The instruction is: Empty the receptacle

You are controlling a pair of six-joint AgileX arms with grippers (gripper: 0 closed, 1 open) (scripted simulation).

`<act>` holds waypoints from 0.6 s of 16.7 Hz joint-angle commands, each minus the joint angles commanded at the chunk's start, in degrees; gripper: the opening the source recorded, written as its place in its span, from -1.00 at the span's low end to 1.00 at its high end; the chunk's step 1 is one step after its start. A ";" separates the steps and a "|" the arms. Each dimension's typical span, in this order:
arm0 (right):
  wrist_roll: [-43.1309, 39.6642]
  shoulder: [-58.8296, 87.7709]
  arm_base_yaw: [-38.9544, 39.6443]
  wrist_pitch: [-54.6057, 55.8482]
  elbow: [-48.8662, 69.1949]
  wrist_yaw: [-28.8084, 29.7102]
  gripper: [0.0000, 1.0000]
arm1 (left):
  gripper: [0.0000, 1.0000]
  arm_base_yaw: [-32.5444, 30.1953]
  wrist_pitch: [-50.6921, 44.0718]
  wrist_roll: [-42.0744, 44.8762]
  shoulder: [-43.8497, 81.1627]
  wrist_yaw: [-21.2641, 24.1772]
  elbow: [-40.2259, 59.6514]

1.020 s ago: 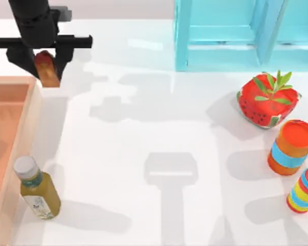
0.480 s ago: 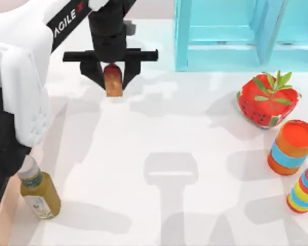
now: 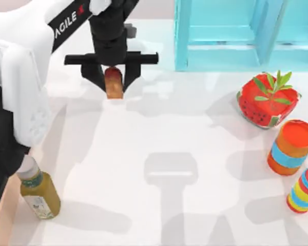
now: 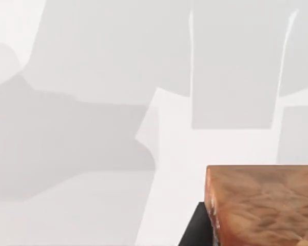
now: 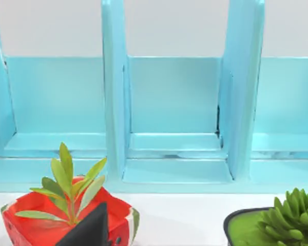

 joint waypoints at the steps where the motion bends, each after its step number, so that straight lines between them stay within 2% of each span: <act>1: 0.00 0.00 0.00 0.00 0.00 0.00 1.00 | -1.00 -0.02 1.04 0.00 -0.18 0.08 -1.16; 10: 0.00 0.00 0.00 0.00 0.00 0.00 1.00 | -1.00 -0.12 8.42 -0.12 -0.77 -0.11 -9.55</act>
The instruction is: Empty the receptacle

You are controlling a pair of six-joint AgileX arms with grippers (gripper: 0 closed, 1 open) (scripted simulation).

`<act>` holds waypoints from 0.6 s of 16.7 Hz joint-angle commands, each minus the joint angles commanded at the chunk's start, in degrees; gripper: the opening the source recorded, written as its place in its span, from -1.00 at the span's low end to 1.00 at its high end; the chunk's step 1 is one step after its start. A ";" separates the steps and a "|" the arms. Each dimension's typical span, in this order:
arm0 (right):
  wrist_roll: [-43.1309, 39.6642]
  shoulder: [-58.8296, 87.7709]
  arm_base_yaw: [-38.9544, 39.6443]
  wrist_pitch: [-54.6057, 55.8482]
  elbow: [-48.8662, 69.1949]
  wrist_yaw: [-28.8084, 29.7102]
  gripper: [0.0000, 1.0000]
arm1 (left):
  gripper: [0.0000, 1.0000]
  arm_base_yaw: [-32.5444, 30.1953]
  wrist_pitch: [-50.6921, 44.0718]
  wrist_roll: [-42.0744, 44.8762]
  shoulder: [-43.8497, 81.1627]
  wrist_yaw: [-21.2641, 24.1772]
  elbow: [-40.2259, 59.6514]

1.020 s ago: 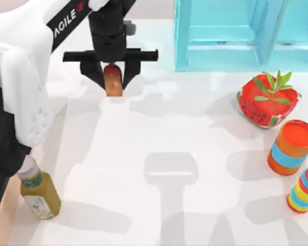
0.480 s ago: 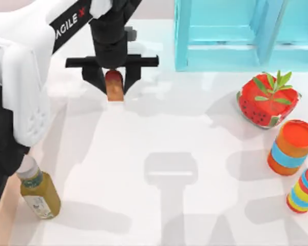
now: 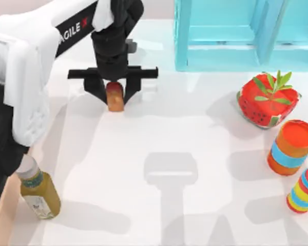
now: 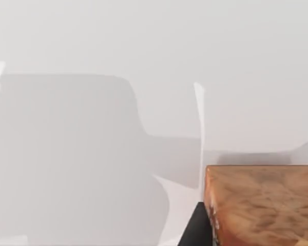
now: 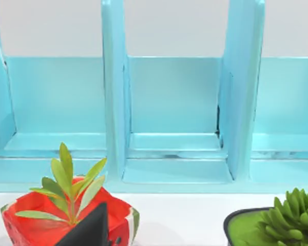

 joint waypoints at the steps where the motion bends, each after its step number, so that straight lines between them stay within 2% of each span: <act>1: 0.00 0.00 0.00 0.00 0.00 0.00 1.00 | -1.00 0.00 0.00 0.00 0.00 0.00 0.00; 2: 0.00 0.00 0.00 0.00 0.00 0.00 1.00 | -1.00 0.00 0.00 0.00 0.00 0.00 0.00; 10: 0.00 0.00 0.00 0.00 0.00 0.00 1.00 | 0.21 0.00 0.00 0.00 0.00 0.00 0.00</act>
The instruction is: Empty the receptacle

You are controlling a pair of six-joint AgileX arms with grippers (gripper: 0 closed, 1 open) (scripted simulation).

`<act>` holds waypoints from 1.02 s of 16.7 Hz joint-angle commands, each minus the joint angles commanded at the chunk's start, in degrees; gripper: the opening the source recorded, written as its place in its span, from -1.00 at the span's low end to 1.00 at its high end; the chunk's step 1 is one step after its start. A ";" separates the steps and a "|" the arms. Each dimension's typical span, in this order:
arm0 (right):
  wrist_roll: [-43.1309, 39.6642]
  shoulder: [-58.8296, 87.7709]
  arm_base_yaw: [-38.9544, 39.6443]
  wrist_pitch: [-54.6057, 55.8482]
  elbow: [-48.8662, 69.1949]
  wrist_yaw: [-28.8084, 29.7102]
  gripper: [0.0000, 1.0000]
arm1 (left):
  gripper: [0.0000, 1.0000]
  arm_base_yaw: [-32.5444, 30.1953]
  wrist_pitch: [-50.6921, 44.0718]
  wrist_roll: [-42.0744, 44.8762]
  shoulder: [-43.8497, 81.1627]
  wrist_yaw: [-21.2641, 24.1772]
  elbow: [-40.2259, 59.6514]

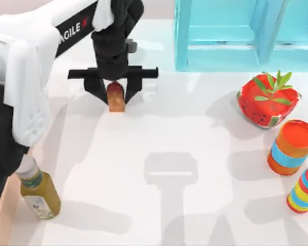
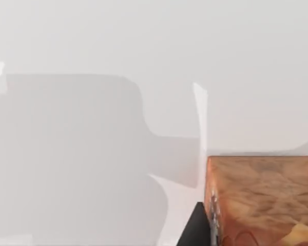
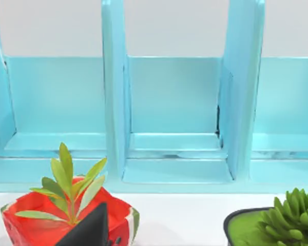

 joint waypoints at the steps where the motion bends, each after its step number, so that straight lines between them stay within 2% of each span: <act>1: 0.00 0.00 0.00 0.00 0.00 0.00 1.00 | 0.36 0.00 0.00 0.00 0.00 0.00 0.00; 5: 0.00 0.00 0.00 0.00 0.00 0.00 1.00 | 0.96 0.00 0.00 0.00 0.00 0.00 0.00; 17: 0.00 0.00 0.00 0.00 0.00 0.00 1.00 | 1.00 -0.05 -1.73 -0.08 1.31 0.03 2.12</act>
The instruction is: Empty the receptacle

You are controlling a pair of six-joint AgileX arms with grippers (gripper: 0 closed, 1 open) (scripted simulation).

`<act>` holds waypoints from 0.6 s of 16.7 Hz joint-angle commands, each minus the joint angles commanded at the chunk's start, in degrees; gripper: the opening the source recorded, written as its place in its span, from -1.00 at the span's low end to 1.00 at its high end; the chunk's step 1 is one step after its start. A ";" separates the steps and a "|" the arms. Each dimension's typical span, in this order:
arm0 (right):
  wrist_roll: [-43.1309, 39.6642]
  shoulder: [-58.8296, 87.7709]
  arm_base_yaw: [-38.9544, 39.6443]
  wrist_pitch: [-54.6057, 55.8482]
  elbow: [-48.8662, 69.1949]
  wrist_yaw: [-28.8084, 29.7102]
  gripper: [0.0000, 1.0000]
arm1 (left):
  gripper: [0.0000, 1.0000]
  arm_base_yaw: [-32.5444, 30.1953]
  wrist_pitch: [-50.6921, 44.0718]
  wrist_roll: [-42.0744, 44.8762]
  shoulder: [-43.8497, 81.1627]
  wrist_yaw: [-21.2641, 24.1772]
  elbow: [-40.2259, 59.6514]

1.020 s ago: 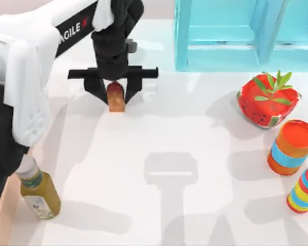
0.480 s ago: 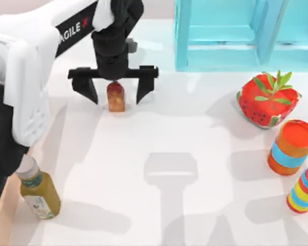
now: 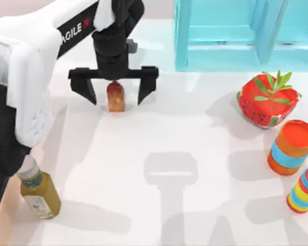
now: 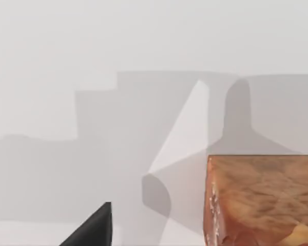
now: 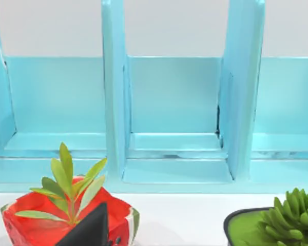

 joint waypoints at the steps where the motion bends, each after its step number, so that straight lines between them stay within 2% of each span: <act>1: 0.00 0.00 0.00 0.00 0.00 0.00 1.00 | 1.00 -0.04 -1.70 -0.04 0.74 0.00 1.87; 10: 0.00 0.00 0.00 0.00 0.00 0.00 1.00 | 1.00 -0.08 -20.95 -0.03 5.44 0.06 27.72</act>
